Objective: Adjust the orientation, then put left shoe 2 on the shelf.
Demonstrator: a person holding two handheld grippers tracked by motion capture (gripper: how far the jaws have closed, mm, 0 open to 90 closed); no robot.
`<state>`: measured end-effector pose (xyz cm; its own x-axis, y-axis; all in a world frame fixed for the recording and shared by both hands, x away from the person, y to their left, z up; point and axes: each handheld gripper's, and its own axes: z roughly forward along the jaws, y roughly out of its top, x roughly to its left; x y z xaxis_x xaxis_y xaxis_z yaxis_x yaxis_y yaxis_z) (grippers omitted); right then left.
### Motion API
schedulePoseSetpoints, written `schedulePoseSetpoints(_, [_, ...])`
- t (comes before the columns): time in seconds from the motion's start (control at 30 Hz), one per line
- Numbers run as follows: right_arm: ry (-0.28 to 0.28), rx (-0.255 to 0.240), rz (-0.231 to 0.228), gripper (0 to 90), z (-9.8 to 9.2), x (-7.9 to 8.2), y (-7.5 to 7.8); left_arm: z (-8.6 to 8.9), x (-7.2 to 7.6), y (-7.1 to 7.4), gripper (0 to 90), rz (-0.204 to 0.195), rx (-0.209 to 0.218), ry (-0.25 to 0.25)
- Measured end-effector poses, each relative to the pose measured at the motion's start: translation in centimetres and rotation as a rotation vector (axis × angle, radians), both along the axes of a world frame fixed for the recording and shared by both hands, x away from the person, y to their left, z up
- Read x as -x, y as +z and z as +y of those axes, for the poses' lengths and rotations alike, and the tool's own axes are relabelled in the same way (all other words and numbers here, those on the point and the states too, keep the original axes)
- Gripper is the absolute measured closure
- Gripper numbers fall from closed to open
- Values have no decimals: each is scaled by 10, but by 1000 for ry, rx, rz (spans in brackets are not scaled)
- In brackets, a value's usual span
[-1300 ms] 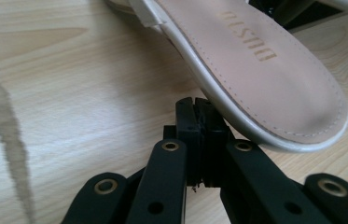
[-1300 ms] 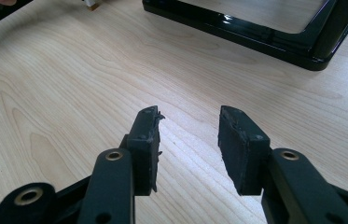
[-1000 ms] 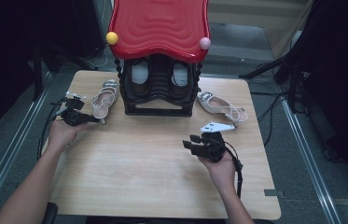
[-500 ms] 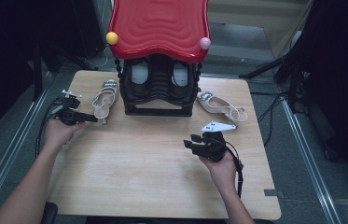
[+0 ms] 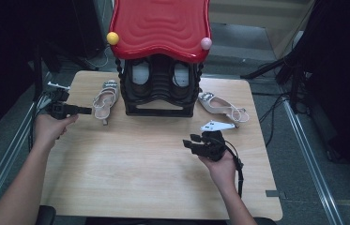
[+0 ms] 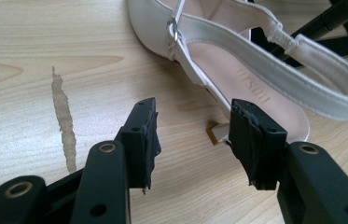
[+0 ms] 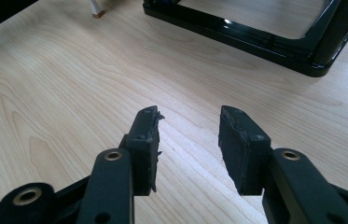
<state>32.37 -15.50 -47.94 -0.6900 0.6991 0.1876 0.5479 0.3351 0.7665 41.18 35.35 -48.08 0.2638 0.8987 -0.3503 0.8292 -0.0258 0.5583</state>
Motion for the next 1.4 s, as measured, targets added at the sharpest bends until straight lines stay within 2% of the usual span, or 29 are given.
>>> schedulePoseSetpoints(0.3, [19, 0, 3, 589, 5, -3, 0, 1, -6, 12, 500, 6, 0, 11])
schedulePoseSetpoints(0.43, [22, -6, 1, 590, 6, -4, 0, 3, -9, 17, 498, 9, -9, 16])
schedulePoseSetpoints(0.47, [23, -7, 1, 589, 6, -4, 0, 4, -10, 19, 498, 13, -18, 4])
schedulePoseSetpoints(0.5, [22, -8, 4, 589, 7, -4, 0, 3, -11, 20, 498, 6, -9, 21])
schedulePoseSetpoints(0.53, [24, -7, 2, 589, 7, -4, 0, 4, -12, 22, 497, 9, -15, 9])
schedulePoseSetpoints(0.6, [26, -2, 4, 590, 7, -4, 0, 3, -15, 24, 496, 7, -4, 15])
schedulePoseSetpoints(1.07, [28, -2, 1, 589, 8, -4, 0, -12, -36, 42, 489, 10, -57, 1])
schedulePoseSetpoints(1.17, [28, -2, -1, 589, 7, -4, 0, -15, -40, 43, 491, -8, -50, 14])
schedulePoseSetpoints(1.3, [23, -7, 3, 589, 6, -4, 1, -20, -47, 44, 491, 5, -66, 16])
schedulePoseSetpoints(1.33, [25, -8, 4, 589, 6, -4, 1, -24, -49, 43, 491, 0, -57, 39])
schedulePoseSetpoints(1.4, [24, -8, 5, 589, 6, -4, 0, -25, -52, 42, 491, 12, -73, 23])
